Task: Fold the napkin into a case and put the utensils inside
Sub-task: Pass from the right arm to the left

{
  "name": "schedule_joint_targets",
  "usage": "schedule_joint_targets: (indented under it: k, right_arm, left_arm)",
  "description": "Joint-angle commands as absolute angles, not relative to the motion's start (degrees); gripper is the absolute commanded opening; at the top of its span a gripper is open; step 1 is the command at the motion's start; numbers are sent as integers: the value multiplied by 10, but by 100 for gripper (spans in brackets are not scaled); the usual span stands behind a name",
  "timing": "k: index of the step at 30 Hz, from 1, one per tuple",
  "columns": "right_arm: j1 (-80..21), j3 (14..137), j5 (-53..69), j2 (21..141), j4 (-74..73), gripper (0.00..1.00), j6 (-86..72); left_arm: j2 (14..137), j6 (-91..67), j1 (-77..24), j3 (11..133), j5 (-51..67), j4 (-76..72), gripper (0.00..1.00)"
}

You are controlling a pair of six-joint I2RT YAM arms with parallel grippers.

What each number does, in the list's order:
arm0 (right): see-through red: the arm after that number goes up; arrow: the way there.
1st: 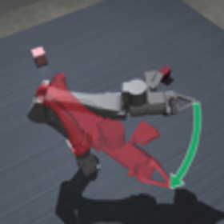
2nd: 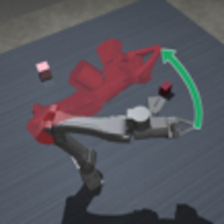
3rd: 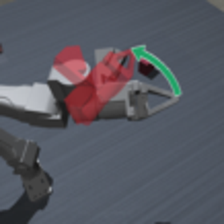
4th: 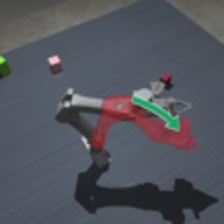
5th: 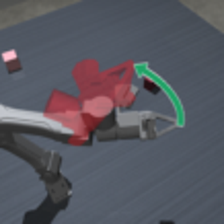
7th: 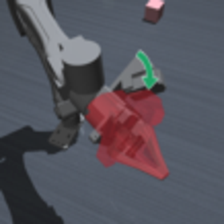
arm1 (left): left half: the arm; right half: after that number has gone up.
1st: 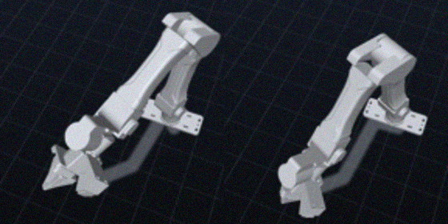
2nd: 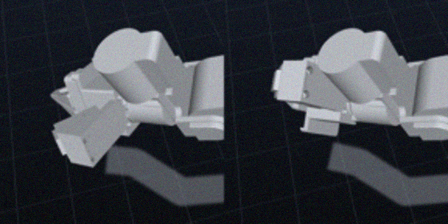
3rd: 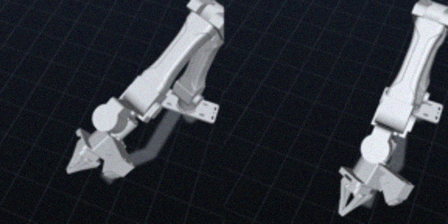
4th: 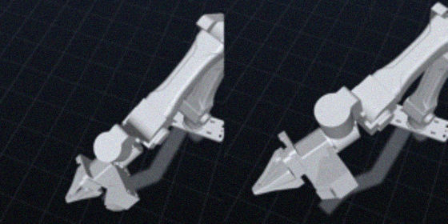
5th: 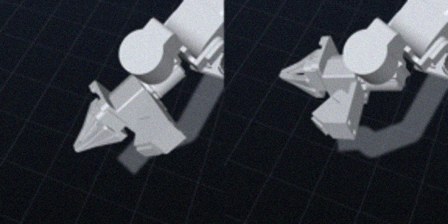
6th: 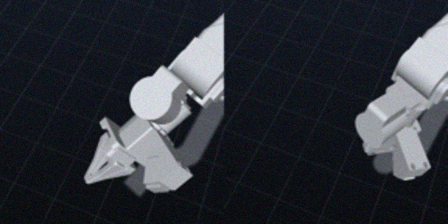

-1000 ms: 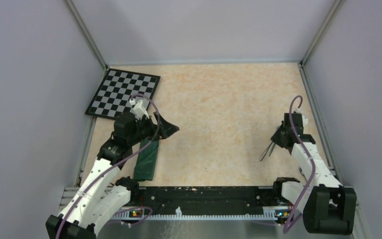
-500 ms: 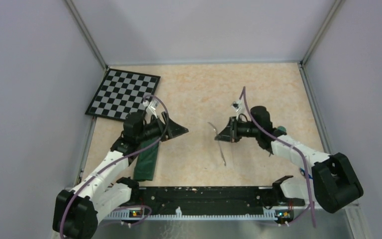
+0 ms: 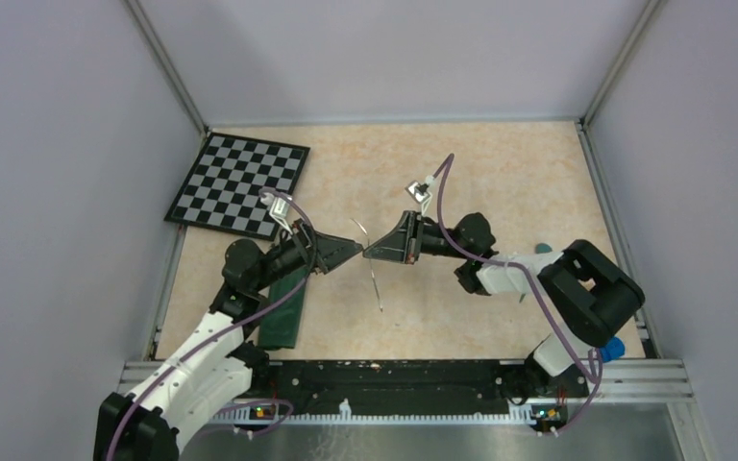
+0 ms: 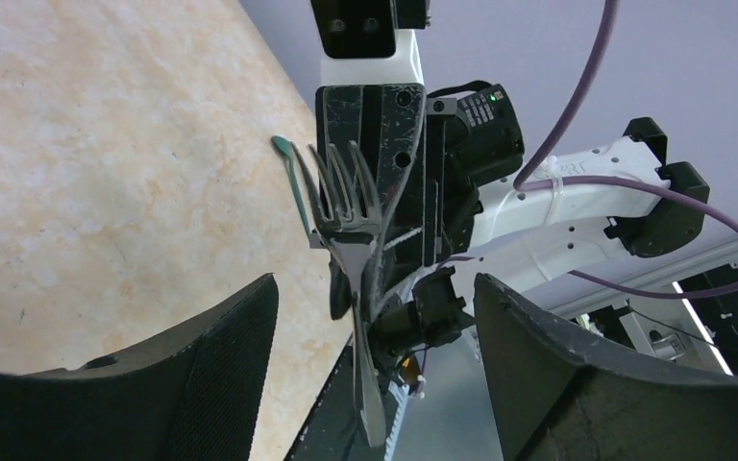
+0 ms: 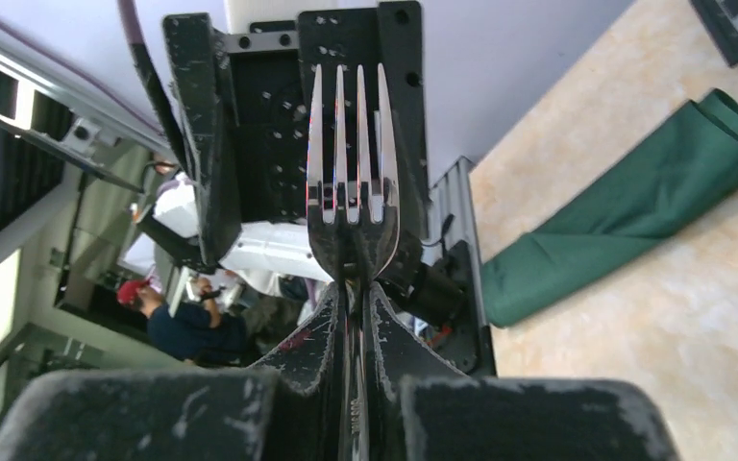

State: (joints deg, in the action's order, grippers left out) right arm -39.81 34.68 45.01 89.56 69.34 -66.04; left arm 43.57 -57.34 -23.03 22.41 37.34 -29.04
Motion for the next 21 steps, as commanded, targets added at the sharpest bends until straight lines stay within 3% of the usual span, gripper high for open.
schedule_joint_targets:
  k: [1,10,21]
  right_arm:
    - [-427,390,431,920,855,0,-730]
    - [-459,414,409,938,783,0,-675]
    - [-474,441,401,948,748,0,-655]
  left_arm:
    - [440,-569,-238,246,340,-305,79]
    - [433,-573,-242,246,306,-312,71]
    - [392,-538,-242,264,260,-256,53]
